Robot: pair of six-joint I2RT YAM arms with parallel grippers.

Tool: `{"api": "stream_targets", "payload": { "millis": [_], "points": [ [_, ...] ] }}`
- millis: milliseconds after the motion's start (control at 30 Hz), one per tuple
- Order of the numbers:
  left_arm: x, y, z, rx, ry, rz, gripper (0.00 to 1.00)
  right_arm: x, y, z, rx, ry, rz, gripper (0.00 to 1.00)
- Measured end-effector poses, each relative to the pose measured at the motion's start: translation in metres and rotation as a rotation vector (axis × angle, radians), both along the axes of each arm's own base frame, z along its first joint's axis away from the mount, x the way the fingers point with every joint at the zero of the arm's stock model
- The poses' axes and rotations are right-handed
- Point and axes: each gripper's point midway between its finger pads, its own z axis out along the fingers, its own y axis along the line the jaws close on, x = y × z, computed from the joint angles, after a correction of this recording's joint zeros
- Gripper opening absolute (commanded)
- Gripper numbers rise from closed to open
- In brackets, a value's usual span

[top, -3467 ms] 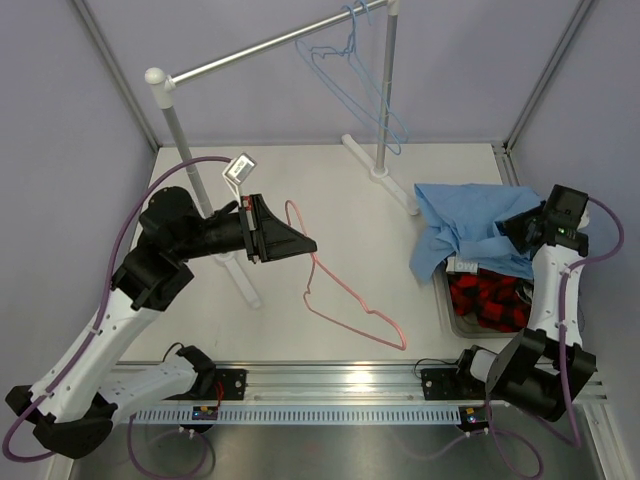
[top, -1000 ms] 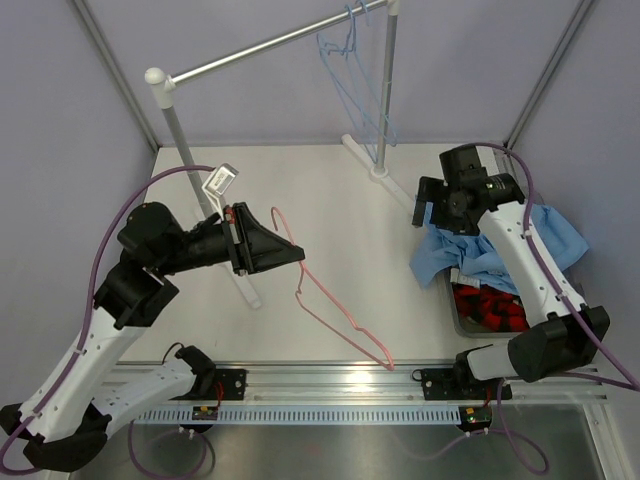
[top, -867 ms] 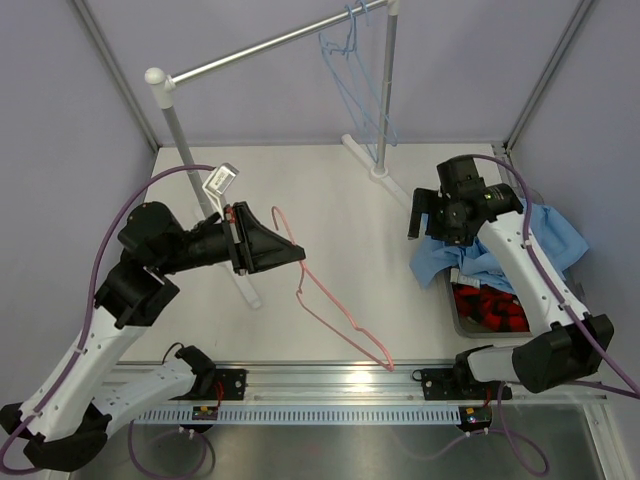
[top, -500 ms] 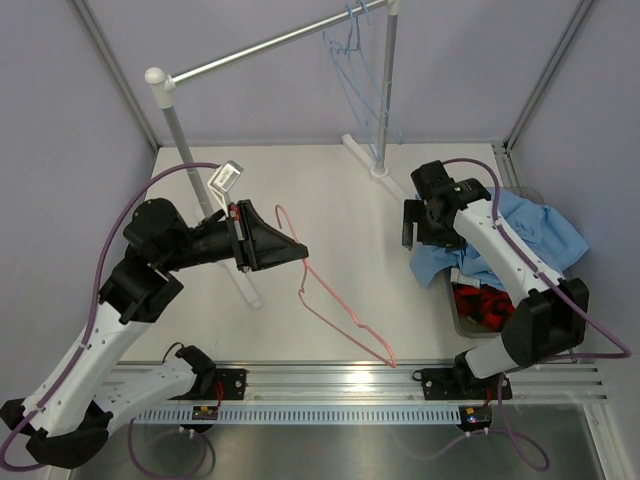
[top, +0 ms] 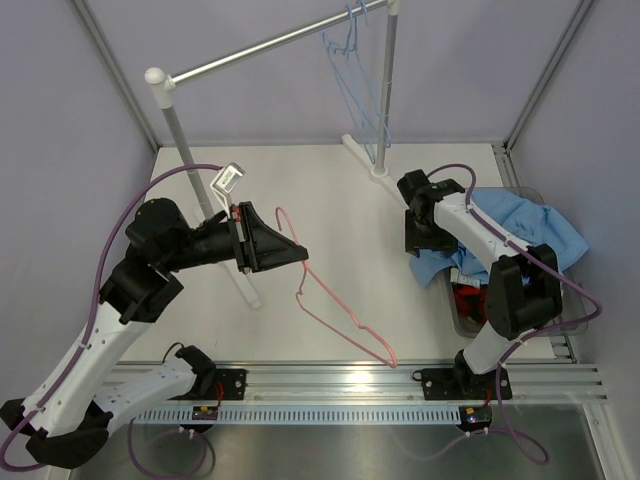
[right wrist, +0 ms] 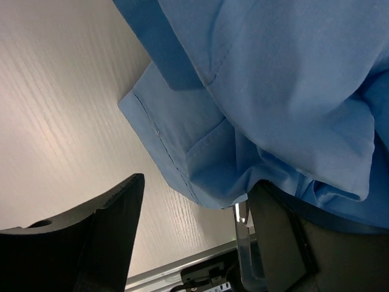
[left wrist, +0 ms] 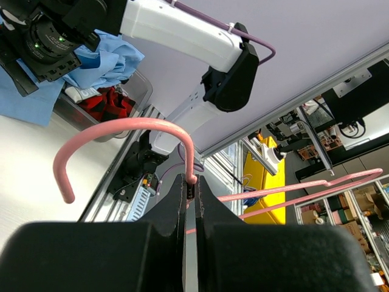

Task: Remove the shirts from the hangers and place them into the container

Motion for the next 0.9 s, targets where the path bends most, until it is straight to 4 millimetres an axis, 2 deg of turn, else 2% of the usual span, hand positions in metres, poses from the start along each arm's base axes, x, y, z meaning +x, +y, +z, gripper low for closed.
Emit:
{"api": "stream_targets", "payload": {
  "millis": [167,200,300,433,667,733,767,900],
  "points": [
    [0.0,0.0,0.0,0.003,0.0,0.0,0.0,0.001,-0.003,-0.006,-0.019,0.003,-0.004,0.67],
    [0.0,0.0,-0.001,0.003,-0.001,0.0,0.0,0.001,-0.003,-0.007,-0.021,0.002,-0.006,0.63],
    [0.0,0.001,-0.001,0.005,-0.002,0.002,0.0,0.001,-0.004,-0.008,-0.027,0.002,-0.008,0.6],
    [0.002,0.001,-0.002,0.008,0.002,0.008,0.0,0.0,-0.007,-0.008,-0.04,0.002,-0.01,0.47],
    [0.005,0.003,-0.002,0.009,0.002,0.019,0.0,0.0,-0.011,-0.008,-0.066,-0.006,-0.023,0.44],
    [0.005,0.003,-0.002,0.008,0.002,0.021,0.0,0.0,-0.012,-0.008,-0.071,-0.007,-0.026,0.39],
    [0.005,0.004,-0.002,0.008,0.002,0.021,0.0,0.001,-0.013,-0.008,-0.075,-0.008,-0.028,0.33],
    [0.004,0.005,-0.001,0.005,-0.002,0.023,0.0,0.0,-0.015,-0.008,-0.088,-0.007,-0.031,0.29]
  ]
}}
